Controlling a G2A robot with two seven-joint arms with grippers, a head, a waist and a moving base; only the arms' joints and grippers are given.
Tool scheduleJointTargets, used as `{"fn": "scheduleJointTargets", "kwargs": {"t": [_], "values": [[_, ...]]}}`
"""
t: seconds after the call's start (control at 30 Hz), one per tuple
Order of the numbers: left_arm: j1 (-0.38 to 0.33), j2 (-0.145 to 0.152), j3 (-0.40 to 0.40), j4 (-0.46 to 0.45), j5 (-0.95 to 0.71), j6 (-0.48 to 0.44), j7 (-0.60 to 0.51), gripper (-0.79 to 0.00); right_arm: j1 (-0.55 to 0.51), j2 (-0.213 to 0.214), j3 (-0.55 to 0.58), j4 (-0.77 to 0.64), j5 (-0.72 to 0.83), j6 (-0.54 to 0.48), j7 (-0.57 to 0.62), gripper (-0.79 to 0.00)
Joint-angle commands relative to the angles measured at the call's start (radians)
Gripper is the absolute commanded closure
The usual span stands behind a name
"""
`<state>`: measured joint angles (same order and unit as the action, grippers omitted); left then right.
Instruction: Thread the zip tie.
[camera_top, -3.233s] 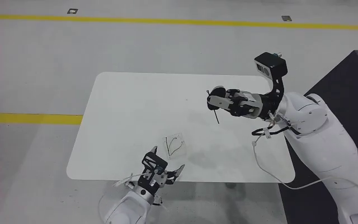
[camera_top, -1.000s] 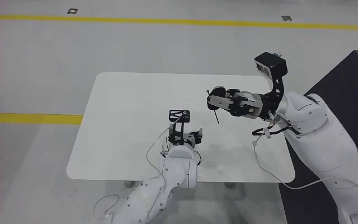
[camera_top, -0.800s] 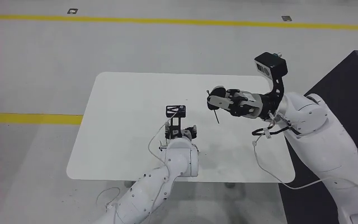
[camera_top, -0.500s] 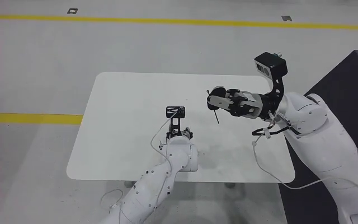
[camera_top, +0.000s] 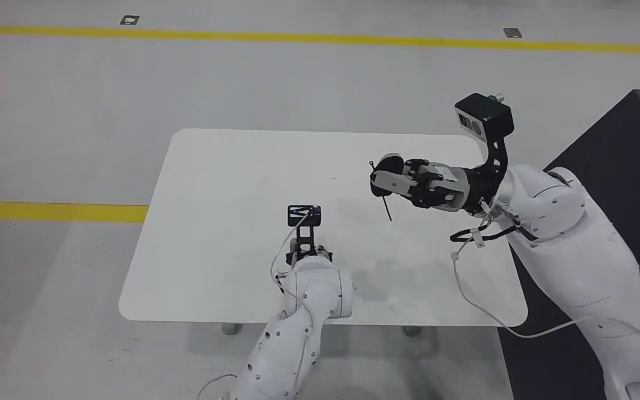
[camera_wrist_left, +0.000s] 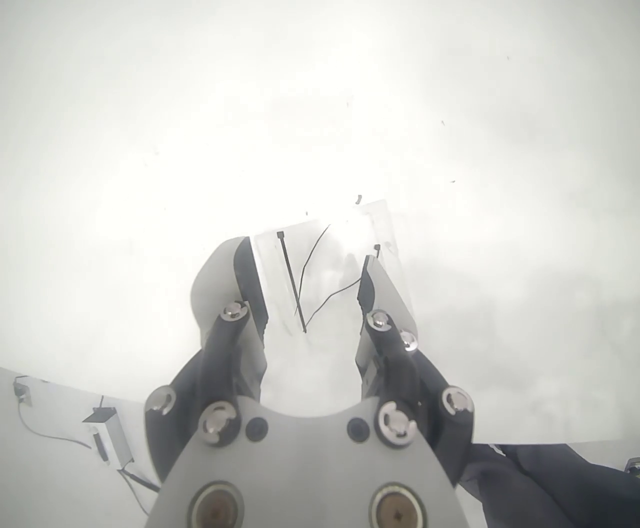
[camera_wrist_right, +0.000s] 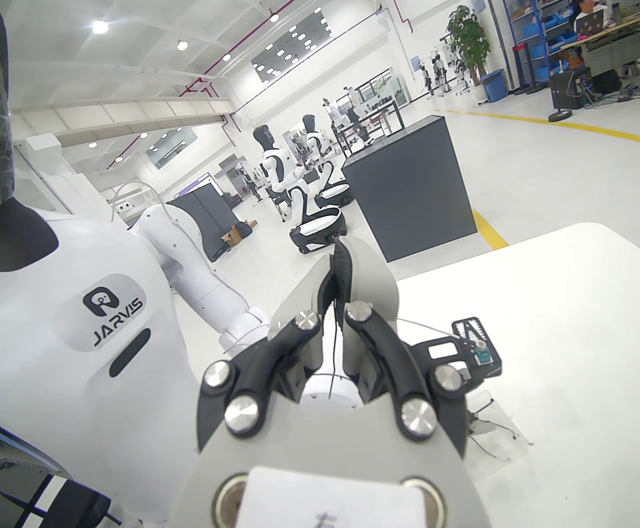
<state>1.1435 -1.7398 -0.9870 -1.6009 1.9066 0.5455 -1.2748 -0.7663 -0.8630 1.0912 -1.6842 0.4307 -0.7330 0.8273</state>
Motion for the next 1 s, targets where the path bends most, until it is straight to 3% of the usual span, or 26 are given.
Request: {"fn": "scheduleJointTargets", "kwargs": {"t": [0.0,0.17,0.33,0.97], "values": [[0.003,-0.026,-0.001,0.007,0.013,-0.016,-0.015,-0.382,0.000,0.000,0.000,0.000,0.000,0.000,0.000,0.000],[-0.001,-0.075,-0.016,0.044,0.058,-0.030,-0.030,-0.385,0.000,0.000,0.000,0.000,0.000,0.000,0.000,0.000],[-0.035,-0.097,-0.051,0.112,0.060,-0.028,-0.028,-0.382,0.000,0.000,0.000,0.000,0.000,0.000,0.000,0.000],[-0.095,-0.123,-0.129,0.242,0.057,-0.015,-0.015,-0.388,0.000,0.000,0.000,0.000,0.000,0.000,0.000,0.000]]}}
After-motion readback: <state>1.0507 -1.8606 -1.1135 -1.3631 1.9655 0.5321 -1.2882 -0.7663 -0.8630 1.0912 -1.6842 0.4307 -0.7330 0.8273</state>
